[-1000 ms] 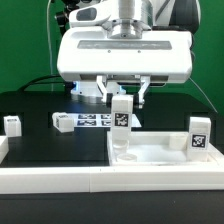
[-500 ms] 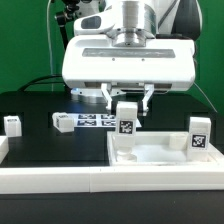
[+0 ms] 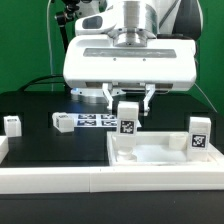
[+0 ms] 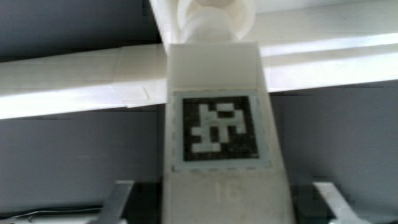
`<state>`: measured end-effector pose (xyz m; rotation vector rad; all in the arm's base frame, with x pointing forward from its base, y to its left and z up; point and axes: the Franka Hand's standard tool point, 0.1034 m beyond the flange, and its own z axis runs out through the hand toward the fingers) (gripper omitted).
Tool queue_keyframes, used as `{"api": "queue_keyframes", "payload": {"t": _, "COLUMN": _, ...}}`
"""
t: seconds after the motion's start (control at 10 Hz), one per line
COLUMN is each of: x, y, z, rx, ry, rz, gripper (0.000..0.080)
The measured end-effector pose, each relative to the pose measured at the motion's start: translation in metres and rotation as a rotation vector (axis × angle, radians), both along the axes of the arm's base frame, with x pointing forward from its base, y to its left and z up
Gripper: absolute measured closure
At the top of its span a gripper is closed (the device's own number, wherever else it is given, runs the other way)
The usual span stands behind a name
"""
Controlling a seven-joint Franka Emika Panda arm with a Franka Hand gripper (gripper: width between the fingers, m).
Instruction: Assemble square table
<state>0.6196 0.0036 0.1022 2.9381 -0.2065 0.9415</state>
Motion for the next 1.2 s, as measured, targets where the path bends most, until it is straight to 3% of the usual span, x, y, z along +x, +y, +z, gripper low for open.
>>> {"api": "queue_keyframes", "payload": {"t": 1.2, "x": -0.007, "y": 0.001, "z": -0.012, "rx": -0.015, "ry": -0.004, "rz": 0.005, "gripper": 0.0506}}
